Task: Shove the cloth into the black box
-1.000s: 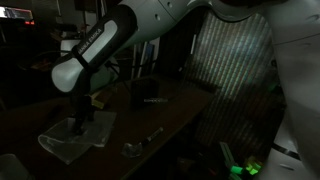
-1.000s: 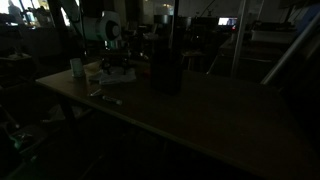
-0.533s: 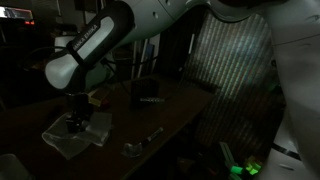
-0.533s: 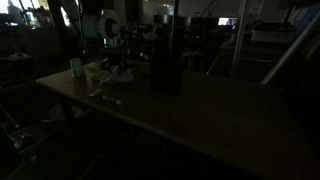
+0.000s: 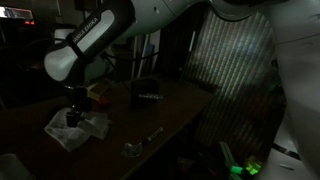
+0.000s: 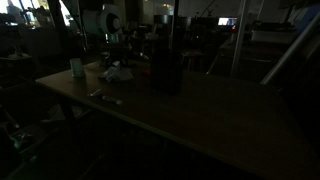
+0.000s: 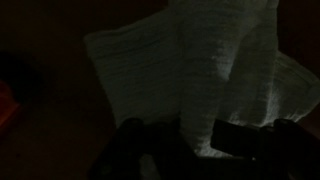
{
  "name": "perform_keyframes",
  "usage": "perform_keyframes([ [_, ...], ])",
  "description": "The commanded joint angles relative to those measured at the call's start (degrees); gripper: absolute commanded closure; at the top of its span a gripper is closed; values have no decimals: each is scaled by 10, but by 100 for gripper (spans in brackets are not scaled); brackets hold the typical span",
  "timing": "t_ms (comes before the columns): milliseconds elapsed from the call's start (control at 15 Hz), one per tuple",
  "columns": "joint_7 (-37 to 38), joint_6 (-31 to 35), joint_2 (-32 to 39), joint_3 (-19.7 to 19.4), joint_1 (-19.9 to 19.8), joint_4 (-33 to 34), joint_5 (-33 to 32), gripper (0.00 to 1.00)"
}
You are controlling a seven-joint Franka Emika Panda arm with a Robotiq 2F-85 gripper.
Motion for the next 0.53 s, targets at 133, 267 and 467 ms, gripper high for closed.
perform_keyframes([
  [133, 30, -9, -97, -19, -26, -22, 0, 100],
  [267, 37, -15, -129, -32, -41, -29, 0, 100],
  [467, 47, -37, -170, -58, -68, -36, 2, 100],
])
